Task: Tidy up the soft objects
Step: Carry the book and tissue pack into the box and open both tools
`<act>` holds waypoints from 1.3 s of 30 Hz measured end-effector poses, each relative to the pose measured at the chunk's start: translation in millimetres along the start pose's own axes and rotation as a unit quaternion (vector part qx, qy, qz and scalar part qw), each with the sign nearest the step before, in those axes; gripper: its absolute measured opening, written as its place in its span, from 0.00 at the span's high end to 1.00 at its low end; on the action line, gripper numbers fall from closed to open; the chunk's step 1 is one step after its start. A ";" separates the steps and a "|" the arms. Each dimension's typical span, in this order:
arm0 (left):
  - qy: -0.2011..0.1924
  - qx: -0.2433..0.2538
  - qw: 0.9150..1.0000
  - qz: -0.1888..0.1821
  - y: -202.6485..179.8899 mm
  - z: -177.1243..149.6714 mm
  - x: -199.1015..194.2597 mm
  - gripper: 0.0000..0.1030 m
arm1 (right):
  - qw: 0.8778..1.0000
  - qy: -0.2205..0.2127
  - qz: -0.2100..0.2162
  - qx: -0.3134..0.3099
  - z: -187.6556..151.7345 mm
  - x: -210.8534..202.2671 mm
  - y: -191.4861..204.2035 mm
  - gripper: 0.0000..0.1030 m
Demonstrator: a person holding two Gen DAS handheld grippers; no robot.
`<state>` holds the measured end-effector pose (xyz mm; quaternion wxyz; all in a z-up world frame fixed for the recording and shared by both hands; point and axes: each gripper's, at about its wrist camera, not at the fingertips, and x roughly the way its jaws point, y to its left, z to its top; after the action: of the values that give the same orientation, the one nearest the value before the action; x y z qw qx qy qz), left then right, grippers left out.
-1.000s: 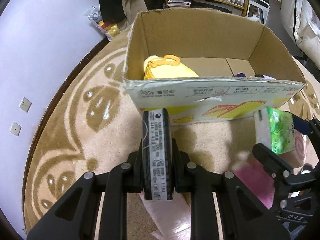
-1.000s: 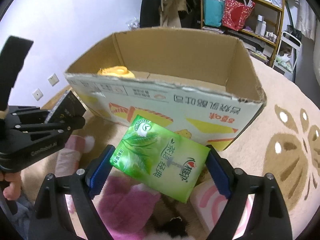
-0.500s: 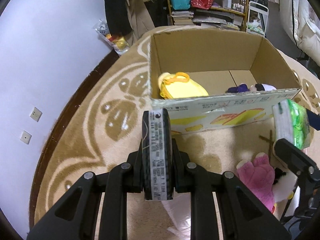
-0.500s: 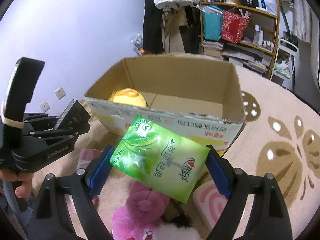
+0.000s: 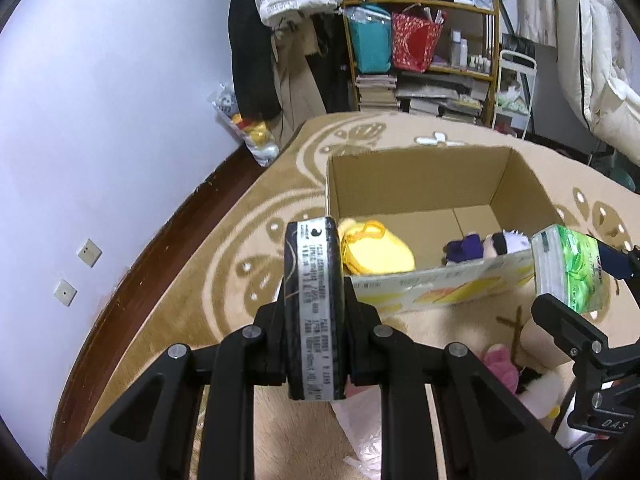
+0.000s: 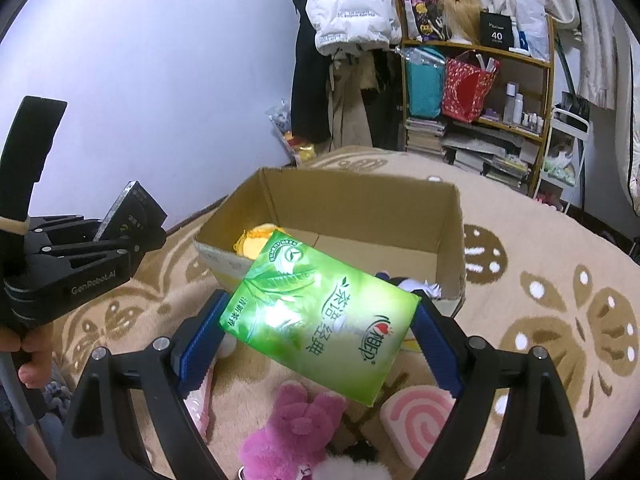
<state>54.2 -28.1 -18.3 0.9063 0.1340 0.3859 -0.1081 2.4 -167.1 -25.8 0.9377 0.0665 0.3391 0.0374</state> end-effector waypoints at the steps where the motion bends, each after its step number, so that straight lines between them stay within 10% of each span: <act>1: -0.004 0.000 1.000 0.000 0.1 1.2 -2.4 0.82 | 1.000 -0.003 -0.001 0.000 1.2 -1.2 -0.5 0.10; 39: -0.076 0.000 0.995 -0.069 -17.1 49.3 17.4 0.82 | 0.999 -0.034 -0.022 0.011 32.4 31.8 -30.8 0.10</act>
<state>94.0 -61.9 -0.9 0.9234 0.0984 0.3243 -0.1802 48.4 -197.2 -25.8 0.9483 0.0710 0.3092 0.0106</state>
